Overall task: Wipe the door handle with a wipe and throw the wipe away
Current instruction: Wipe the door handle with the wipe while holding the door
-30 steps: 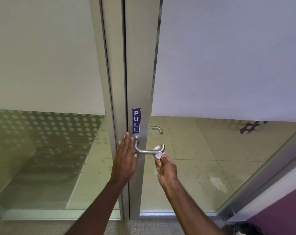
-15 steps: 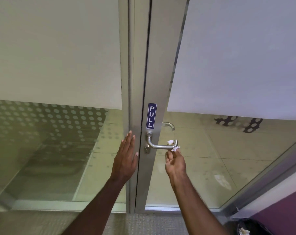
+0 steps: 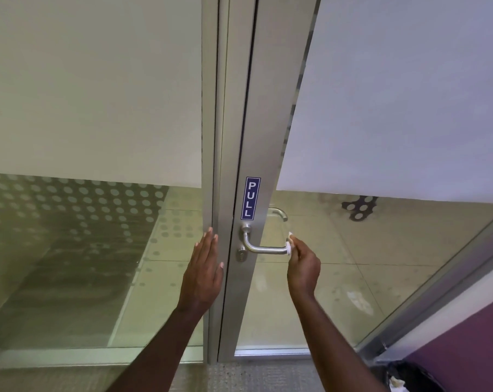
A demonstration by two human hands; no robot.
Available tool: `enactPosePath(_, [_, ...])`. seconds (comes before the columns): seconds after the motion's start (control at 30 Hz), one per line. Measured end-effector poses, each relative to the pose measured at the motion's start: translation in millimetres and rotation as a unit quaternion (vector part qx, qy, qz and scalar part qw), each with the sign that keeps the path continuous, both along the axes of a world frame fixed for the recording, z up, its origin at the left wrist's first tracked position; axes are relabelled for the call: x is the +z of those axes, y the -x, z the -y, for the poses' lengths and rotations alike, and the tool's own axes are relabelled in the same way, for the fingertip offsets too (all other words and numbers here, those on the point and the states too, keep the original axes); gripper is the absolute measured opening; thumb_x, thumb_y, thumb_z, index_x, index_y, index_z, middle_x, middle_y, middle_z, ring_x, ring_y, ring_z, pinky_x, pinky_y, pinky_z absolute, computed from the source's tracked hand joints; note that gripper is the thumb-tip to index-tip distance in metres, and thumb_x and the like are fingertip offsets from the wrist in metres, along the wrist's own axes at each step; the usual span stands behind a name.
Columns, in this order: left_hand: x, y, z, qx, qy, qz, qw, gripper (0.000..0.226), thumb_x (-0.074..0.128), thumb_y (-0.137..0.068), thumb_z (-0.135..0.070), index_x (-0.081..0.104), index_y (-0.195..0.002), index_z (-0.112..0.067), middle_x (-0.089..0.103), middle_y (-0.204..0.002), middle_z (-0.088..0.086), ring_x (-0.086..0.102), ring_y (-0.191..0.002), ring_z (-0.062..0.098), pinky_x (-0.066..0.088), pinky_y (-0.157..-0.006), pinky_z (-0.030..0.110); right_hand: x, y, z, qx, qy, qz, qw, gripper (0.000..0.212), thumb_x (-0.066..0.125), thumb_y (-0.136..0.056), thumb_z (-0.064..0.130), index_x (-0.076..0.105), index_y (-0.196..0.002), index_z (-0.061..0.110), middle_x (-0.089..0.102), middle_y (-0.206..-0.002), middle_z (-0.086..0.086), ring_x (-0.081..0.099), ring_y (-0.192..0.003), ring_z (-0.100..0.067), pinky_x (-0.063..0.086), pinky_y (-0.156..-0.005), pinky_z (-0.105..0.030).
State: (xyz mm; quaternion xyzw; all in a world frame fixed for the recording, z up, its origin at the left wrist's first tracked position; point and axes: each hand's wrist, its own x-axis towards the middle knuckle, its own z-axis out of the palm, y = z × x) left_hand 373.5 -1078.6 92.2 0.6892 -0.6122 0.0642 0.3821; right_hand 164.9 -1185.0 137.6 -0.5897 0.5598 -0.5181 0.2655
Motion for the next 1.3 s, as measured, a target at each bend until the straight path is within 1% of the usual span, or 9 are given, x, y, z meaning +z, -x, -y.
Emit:
enactPosePath(0.17, [-0.9, 6.7, 13.0, -0.020, 0.015, -0.002, 1.000, 0.066, 0.042, -0.100, -0.023, 0.018, -0.160, -0.009, 0.016, -0.170, 0.007, 0.015, -0.158, 0.019, 0.022, -0.126, 0.042, -12.1, 14.6, -6.8, 0.094, 0.139, -0.237, 0.957, 0.039, 0.058, -0.093, -0.005, 0.069, -0.122, 0.018, 0.068, -0.129, -0.003, 0.059, -0.127, -0.017, 0.028, -0.119, -0.034])
enactPosePath(0.33, [1.8, 13.9, 20.6, -0.037, 0.028, 0.007, 0.999, 0.067, 0.044, -0.100, -0.020, 0.018, -0.160, -0.008, 0.015, -0.171, 0.007, 0.015, -0.158, 0.019, 0.022, -0.126, 0.043, 1.4, 24.8, 13.5, 0.058, 0.050, -0.203, 0.976, 0.038, 0.054, -0.098, 0.001, 0.067, -0.127, 0.021, 0.065, -0.133, -0.007, 0.057, -0.129, -0.019, 0.027, -0.121, -0.031])
enactPosePath(0.5, [-1.4, 11.2, 22.0, -0.030, 0.028, 0.000, 0.999, 0.066, 0.044, -0.100, -0.021, 0.017, -0.160, -0.010, 0.013, -0.171, 0.005, 0.015, -0.158, 0.019, 0.019, -0.127, 0.040, -21.5, 23.1, -18.2, 0.132, 0.160, -0.202, 0.957, 0.065, 0.057, -0.084, -0.019, 0.062, -0.134, 0.022, 0.060, -0.139, 0.004, 0.051, -0.133, -0.005, 0.026, -0.121, -0.028])
enactPosePath(0.67, [-5.5, 14.9, 23.2, -0.032, 0.015, 0.002, 0.999, 0.067, 0.045, -0.100, -0.021, 0.017, -0.160, -0.008, 0.012, -0.171, 0.006, 0.013, -0.158, 0.019, 0.021, -0.127, 0.042, -3.5, 17.9, -2.9, 0.083, 0.091, -0.146, 0.982, 0.042, 0.059, -0.094, -0.002, 0.066, -0.130, 0.019, 0.062, -0.137, 0.001, 0.054, -0.131, -0.011, 0.026, -0.120, -0.027])
enactPosePath(0.8, [-7.9, 15.4, 21.9, -0.030, 0.013, 0.005, 0.999, 0.068, 0.045, -0.100, -0.021, 0.015, -0.161, -0.010, 0.008, -0.172, 0.004, 0.012, -0.158, 0.020, 0.017, -0.128, 0.039, -12.5, 23.4, -7.2, 0.126, 0.163, -0.255, 0.945, 0.049, 0.059, -0.089, -0.011, 0.066, -0.129, 0.016, 0.064, -0.135, -0.001, 0.054, -0.132, -0.012, 0.032, -0.118, -0.033])
enactPosePath(1.03, [-9.5, 12.6, 19.7, -0.024, 0.006, -0.015, 1.000, 0.069, 0.042, -0.102, -0.026, 0.009, -0.162, -0.018, 0.010, -0.172, 0.002, 0.013, -0.158, 0.020, 0.011, -0.128, 0.029, 21.8, 10.7, 30.5, 0.076, 0.046, -0.395, 0.914, 0.023, 0.060, -0.089, 0.003, 0.071, -0.105, 0.017, 0.075, -0.090, -0.005, 0.069, -0.087, -0.028, 0.054, -0.075, -0.033])
enactPosePath(1.1, [-8.9, 13.9, 22.2, -0.023, 0.011, -0.019, 0.999, 0.069, 0.044, -0.101, -0.025, 0.012, -0.162, -0.016, 0.010, -0.172, 0.002, 0.014, -0.158, 0.021, 0.012, -0.128, 0.031, 26.3, 9.8, 41.9, 0.087, -0.017, -0.326, 0.941, 0.017, 0.059, -0.090, 0.010, 0.073, -0.096, 0.016, 0.073, -0.079, -0.004, 0.064, -0.072, -0.023, 0.044, -0.059, -0.028])
enactPosePath(1.2, [-8.0, 16.8, 25.0, -0.019, 0.015, -0.019, 1.000, 0.071, 0.046, -0.100, -0.021, 0.012, -0.162, -0.015, 0.010, -0.172, 0.002, 0.013, -0.158, 0.021, 0.015, -0.128, 0.036, 24.5, 9.5, 50.8, 0.103, -0.131, -0.061, 0.984, 0.023, 0.058, -0.088, 0.007, 0.077, -0.077, 0.012, 0.075, -0.076, -0.002, 0.067, -0.074, -0.023, 0.047, -0.065, -0.030])
enactPosePath(1.3, [-6.8, 18.0, 26.8, -0.019, 0.014, -0.013, 1.000, 0.072, 0.046, -0.100, -0.021, 0.008, -0.162, -0.018, 0.008, -0.172, 0.001, 0.013, -0.158, 0.020, 0.015, -0.128, 0.036, 21.4, 9.0, 49.1, 0.116, -0.287, 0.274, 0.911, 0.022, 0.050, -0.090, -0.007, 0.072, -0.088, -0.007, 0.073, -0.085, -0.018, 0.069, -0.082, -0.032, 0.055, -0.081, -0.038])
